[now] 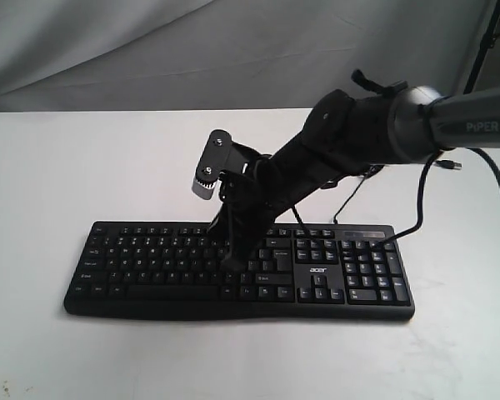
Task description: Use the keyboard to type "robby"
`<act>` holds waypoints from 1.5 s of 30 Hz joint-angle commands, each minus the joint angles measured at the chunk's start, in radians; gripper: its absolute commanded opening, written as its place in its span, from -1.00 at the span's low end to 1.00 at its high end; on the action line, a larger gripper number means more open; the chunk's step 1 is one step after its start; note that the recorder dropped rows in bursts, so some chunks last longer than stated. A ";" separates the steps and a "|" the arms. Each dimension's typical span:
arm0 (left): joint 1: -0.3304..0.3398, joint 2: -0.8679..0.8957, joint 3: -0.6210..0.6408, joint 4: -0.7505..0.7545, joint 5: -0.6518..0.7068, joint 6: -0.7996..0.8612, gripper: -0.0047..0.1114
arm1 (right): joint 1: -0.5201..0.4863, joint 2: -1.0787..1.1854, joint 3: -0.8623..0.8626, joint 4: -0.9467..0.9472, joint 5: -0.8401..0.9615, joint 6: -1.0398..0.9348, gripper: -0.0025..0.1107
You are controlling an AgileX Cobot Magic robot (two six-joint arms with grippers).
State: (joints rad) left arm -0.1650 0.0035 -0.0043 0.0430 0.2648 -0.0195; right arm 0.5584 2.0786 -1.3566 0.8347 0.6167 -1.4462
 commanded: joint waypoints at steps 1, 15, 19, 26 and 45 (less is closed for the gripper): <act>-0.006 -0.003 0.004 0.005 -0.005 -0.003 -0.92 | -0.002 -0.012 0.006 0.053 -0.008 -0.045 -0.96; -0.006 -0.003 0.004 0.005 -0.005 -0.003 -0.92 | -0.002 -0.012 0.024 0.088 -0.043 -0.081 -0.96; -0.006 -0.003 0.004 0.005 -0.005 -0.003 -0.92 | -0.002 -0.012 0.024 0.088 -0.053 -0.079 -0.96; -0.006 -0.003 0.004 0.005 -0.005 -0.003 -0.92 | -0.002 -0.012 0.033 0.085 -0.088 -0.086 -0.96; -0.006 -0.003 0.004 0.005 -0.005 -0.003 -0.92 | -0.002 0.034 0.033 0.090 -0.062 -0.099 -0.96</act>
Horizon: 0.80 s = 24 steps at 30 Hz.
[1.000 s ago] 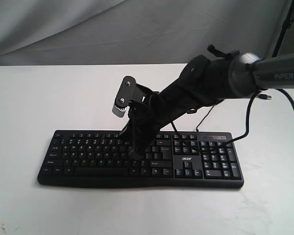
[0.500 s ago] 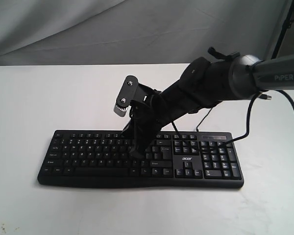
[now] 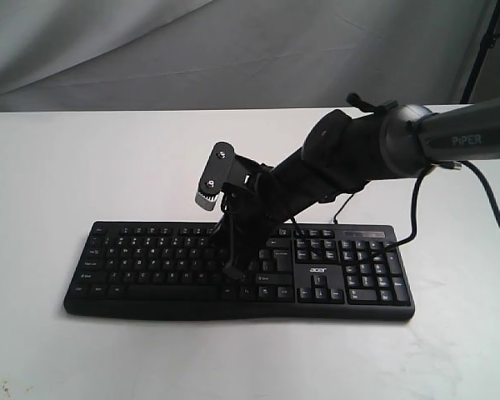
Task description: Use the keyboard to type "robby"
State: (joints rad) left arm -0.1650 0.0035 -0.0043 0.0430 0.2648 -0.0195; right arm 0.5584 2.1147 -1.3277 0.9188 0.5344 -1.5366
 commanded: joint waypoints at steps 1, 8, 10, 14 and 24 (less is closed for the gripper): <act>-0.006 -0.003 0.004 0.005 -0.005 -0.003 -0.92 | -0.002 -0.002 0.004 0.006 0.026 -0.009 -0.96; -0.006 -0.003 0.004 0.005 -0.005 -0.003 -0.92 | -0.002 0.014 0.004 0.004 0.022 -0.017 -0.96; -0.006 -0.003 0.004 0.005 -0.005 -0.003 -0.92 | -0.002 0.018 0.004 0.014 0.019 -0.029 -0.96; -0.006 -0.003 0.004 0.005 -0.005 -0.003 -0.92 | -0.002 0.018 0.004 0.019 0.019 -0.029 -0.96; -0.006 -0.003 0.004 0.005 -0.005 -0.003 -0.92 | -0.002 0.018 0.004 0.019 0.019 -0.029 -0.96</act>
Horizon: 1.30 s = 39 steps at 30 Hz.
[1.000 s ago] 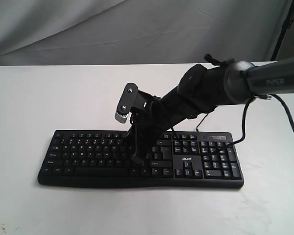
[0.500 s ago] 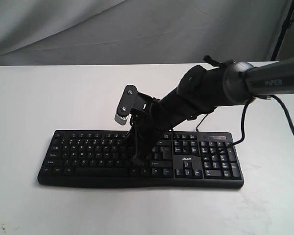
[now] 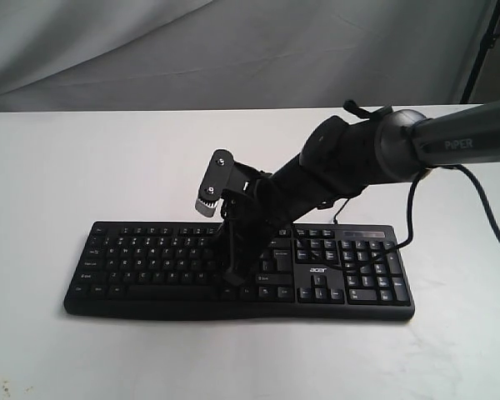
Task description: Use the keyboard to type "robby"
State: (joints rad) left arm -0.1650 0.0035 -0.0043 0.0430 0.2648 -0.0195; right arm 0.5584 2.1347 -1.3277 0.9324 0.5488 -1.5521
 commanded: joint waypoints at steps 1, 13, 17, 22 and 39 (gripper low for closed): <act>-0.006 -0.003 0.004 0.005 -0.005 -0.003 -0.92 | -0.002 0.001 0.004 0.005 0.004 -0.016 -0.96; -0.006 -0.003 0.004 0.005 -0.005 -0.003 -0.92 | -0.002 0.026 0.004 0.001 0.004 -0.020 -0.96; -0.006 -0.003 0.004 0.005 -0.005 -0.003 -0.92 | -0.002 -0.004 0.004 0.001 0.004 -0.018 -0.96; -0.006 -0.003 0.004 0.005 -0.005 -0.003 -0.92 | 0.000 -0.056 0.004 0.022 0.027 -0.018 -0.96; -0.006 -0.003 0.004 0.005 -0.005 -0.003 -0.92 | 0.151 -0.033 0.002 0.085 -0.064 -0.010 -0.96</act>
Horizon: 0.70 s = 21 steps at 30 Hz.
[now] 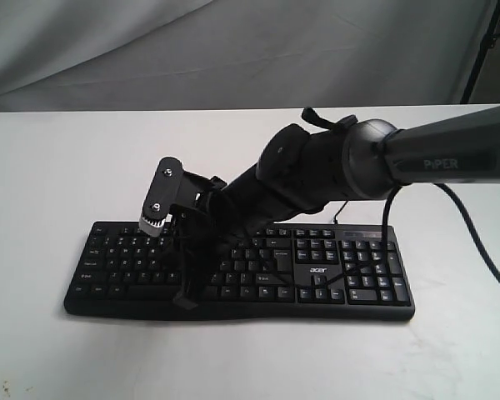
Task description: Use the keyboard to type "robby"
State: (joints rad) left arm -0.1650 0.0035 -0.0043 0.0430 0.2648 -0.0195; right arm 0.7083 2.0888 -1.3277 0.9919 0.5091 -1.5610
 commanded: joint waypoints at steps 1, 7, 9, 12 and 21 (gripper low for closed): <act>-0.006 -0.003 0.004 0.005 -0.005 -0.003 -0.92 | 0.001 0.018 -0.001 0.028 -0.027 -0.002 -0.96; -0.006 -0.003 0.004 0.005 -0.005 -0.003 -0.92 | 0.001 0.036 -0.025 0.039 -0.024 0.006 -0.96; -0.006 -0.003 0.004 0.005 -0.005 -0.003 -0.92 | 0.001 0.036 -0.025 0.039 -0.024 0.006 -0.96; -0.006 -0.003 0.004 0.005 -0.005 -0.003 -0.92 | 0.001 0.045 -0.025 0.039 -0.024 0.006 -0.96; -0.006 -0.003 0.004 0.005 -0.005 -0.003 -0.92 | 0.001 0.062 -0.025 0.039 -0.024 0.006 -0.96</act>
State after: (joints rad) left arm -0.1650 0.0035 -0.0043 0.0430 0.2648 -0.0195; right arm 0.7083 2.1538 -1.3458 1.0253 0.4864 -1.5537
